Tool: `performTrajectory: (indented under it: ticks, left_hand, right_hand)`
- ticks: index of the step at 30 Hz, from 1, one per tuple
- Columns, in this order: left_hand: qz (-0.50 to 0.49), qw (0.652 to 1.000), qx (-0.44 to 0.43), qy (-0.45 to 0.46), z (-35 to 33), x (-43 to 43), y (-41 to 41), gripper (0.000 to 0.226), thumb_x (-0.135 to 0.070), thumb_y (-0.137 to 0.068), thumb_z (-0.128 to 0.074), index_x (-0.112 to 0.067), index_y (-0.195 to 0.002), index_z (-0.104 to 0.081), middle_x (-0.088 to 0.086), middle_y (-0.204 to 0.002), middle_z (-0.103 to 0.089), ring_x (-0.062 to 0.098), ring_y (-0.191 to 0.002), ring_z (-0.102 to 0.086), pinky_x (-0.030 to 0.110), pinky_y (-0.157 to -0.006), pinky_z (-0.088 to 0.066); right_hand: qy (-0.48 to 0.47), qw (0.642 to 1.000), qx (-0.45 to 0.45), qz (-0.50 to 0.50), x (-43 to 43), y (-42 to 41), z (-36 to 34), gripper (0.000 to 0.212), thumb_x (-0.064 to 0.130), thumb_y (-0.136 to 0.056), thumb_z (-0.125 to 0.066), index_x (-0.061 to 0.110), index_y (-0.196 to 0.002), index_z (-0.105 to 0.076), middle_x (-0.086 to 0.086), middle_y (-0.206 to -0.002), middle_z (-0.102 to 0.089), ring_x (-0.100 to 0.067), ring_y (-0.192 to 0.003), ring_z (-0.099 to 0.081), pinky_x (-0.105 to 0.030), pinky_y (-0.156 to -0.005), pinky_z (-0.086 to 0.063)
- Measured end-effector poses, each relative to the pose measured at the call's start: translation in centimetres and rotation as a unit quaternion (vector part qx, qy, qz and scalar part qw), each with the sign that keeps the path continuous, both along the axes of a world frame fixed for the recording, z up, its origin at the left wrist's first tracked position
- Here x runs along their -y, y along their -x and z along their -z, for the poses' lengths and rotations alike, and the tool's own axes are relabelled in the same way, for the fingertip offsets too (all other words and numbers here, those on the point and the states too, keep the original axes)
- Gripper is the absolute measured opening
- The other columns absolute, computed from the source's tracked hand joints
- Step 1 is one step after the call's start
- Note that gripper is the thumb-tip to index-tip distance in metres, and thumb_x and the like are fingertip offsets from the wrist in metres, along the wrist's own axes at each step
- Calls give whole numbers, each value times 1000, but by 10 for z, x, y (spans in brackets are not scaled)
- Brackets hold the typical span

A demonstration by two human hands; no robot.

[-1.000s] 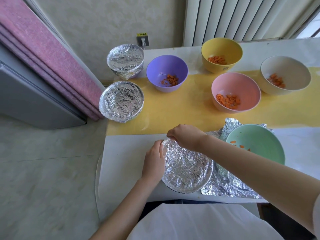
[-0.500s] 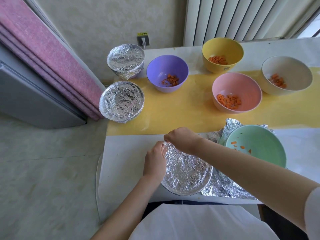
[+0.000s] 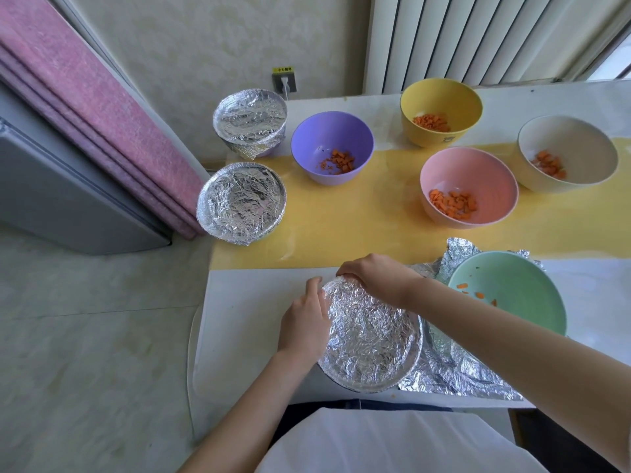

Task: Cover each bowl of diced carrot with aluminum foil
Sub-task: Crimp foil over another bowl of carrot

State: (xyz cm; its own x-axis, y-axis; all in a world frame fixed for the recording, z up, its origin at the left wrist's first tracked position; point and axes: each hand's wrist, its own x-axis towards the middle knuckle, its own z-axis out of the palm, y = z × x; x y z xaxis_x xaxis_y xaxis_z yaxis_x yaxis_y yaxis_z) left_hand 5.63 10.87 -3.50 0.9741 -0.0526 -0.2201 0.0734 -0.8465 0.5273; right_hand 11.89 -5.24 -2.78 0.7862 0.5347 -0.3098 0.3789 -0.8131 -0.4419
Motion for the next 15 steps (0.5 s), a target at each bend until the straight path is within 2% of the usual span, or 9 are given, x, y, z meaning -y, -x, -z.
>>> performTrajectory:
  ticks: [2,5,8,10,11,12,13,14,15]
  left_hand:
    - [10,1000,-8,-8,-1,-1,-1,34,-22,-101,-29,-18,-136,-29,12,-86,-65,30,-72,-58,35,-59,-40]
    - [39,999,-6,-30,0,-5,1,33,-20,-101,-30,-16,-134,-29,10,-84,-63,29,-69,-58,36,-55,-40]
    - [11,999,-32,26,-1,-5,3,30,-21,-101,-28,-16,-130,-34,11,-106,-63,29,-84,-59,32,-61,-34]
    - [-15,995,-38,93,-1,-1,2,34,-25,-101,-31,-17,-133,-37,6,-124,-58,26,-101,-57,32,-75,-41]
    - [-21,992,-34,116,-1,2,-1,36,-25,-101,-33,-16,-135,-39,3,-126,-58,24,-106,-56,30,-81,-41]
    - [-23,992,-25,126,0,5,-5,35,-24,-101,-35,-14,-133,-44,2,-118,-62,23,-101,-58,27,-79,-40]
    - [-22,992,-14,124,2,7,-8,33,-21,-101,-35,-11,-128,-50,1,-98,-65,20,-84,-59,26,-69,-37]
    - [-23,993,-3,116,3,9,-10,30,-18,-101,-35,-9,-120,-55,1,-77,-61,16,-65,-52,28,-59,-29]
    - [-29,994,5,108,3,10,-11,28,-16,-100,-34,-6,-112,-58,3,-65,-53,15,-55,-42,29,-55,-21]
  right_hand:
    - [-17,1000,-20,14,0,0,-4,28,20,-100,-42,15,-123,-56,-6,-107,-68,-23,-87,-65,-34,-77,-52]
    - [-34,998,-31,50,6,-2,-7,31,23,-100,-41,13,-125,-55,-6,-115,-66,-23,-97,-64,-27,-81,-45]
    - [-27,997,-35,68,11,-3,-7,29,18,-100,-42,11,-124,-58,-7,-108,-68,-20,-89,-64,-20,-75,-42]
    - [-29,996,-35,75,13,-2,-3,28,16,-99,-45,11,-122,-59,-9,-103,-69,-21,-85,-64,-22,-73,-43]
    - [-28,996,-32,77,13,-1,-1,27,15,-98,-46,11,-121,-60,-10,-100,-70,-22,-83,-64,-25,-74,-46]
    - [-24,996,-25,79,13,0,0,26,13,-98,-46,11,-120,-60,-10,-98,-70,-22,-81,-64,-27,-74,-48]
    - [-12,997,-19,78,13,0,0,26,10,-98,-45,11,-119,-60,-9,-96,-69,-22,-79,-63,-27,-72,-48]
    - [8,997,-15,74,13,0,-1,26,7,-97,-44,11,-118,-59,-8,-94,-68,-20,-76,-61,-25,-68,-46]
    - [32,997,-13,67,12,0,-3,27,3,-96,-42,11,-117,-58,-7,-92,-66,-18,-72,-58,-23,-64,-42]
